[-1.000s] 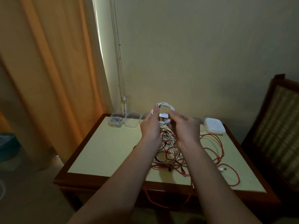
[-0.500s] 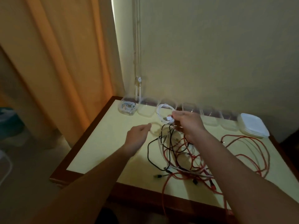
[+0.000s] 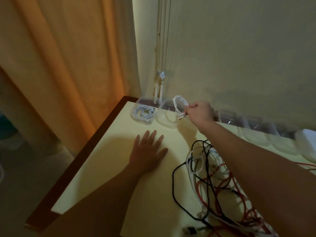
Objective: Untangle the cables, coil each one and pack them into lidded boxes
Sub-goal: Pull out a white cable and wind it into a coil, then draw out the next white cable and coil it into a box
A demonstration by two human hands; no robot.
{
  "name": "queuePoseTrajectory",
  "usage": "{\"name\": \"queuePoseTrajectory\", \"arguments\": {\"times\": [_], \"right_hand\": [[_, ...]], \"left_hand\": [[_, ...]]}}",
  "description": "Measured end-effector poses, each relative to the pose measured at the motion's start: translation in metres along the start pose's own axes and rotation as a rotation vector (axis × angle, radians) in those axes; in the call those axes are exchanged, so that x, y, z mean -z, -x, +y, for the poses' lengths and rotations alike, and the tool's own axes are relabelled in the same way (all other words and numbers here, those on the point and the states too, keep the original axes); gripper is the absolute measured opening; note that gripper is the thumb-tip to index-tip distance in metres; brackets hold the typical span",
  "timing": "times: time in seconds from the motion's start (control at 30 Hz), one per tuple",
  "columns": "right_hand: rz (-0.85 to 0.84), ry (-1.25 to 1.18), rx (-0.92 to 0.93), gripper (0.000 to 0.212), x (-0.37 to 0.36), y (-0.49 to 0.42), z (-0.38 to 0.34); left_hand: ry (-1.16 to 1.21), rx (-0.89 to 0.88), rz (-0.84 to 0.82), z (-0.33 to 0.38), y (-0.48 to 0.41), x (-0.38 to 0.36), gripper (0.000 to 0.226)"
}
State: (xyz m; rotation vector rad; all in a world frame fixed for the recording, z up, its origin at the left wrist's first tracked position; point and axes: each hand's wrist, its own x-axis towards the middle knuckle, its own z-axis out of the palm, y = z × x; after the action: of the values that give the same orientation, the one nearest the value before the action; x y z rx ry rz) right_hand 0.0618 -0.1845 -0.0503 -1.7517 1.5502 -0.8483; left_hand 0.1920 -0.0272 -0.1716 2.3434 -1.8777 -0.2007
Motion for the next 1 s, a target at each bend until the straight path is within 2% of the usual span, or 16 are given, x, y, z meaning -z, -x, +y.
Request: {"name": "queuePoseTrajectory", "arguments": {"times": [0.2,0.4,0.47,0.57,0.73,0.9,1.0], "right_hand": [[0.052,0.243,0.118,0.012,-0.038,-0.031,-0.006],[0.001,0.694,0.350,0.015,-0.060,-0.043,0.012],[-0.022,0.757,0.379,0.018,-0.062,-0.044,0.014],[-0.021,0.726,0.390,0.021,-0.060,-0.045,0.015],[-0.023,0.539,0.363,0.020,-0.038,-0.036,0.020],[0.006,0.422,0.416,0.017,0.010,-0.011,0.040],[-0.004,0.441,0.426,0.021,0.056,0.015,0.058]], "left_hand": [[-0.008,0.003,0.035,-0.004,-0.017,-0.003,0.070],[-0.015,-0.005,0.043,-0.003,-0.021,-0.003,0.070],[-0.016,-0.009,0.050,-0.003,-0.023,-0.002,0.071],[-0.013,-0.018,0.067,-0.004,-0.024,-0.003,0.071],[-0.011,-0.015,0.079,-0.005,-0.026,-0.005,0.071],[-0.011,-0.028,0.043,-0.005,-0.022,-0.005,0.085],[0.115,0.018,-0.013,0.009,-0.014,0.003,0.086]]}}
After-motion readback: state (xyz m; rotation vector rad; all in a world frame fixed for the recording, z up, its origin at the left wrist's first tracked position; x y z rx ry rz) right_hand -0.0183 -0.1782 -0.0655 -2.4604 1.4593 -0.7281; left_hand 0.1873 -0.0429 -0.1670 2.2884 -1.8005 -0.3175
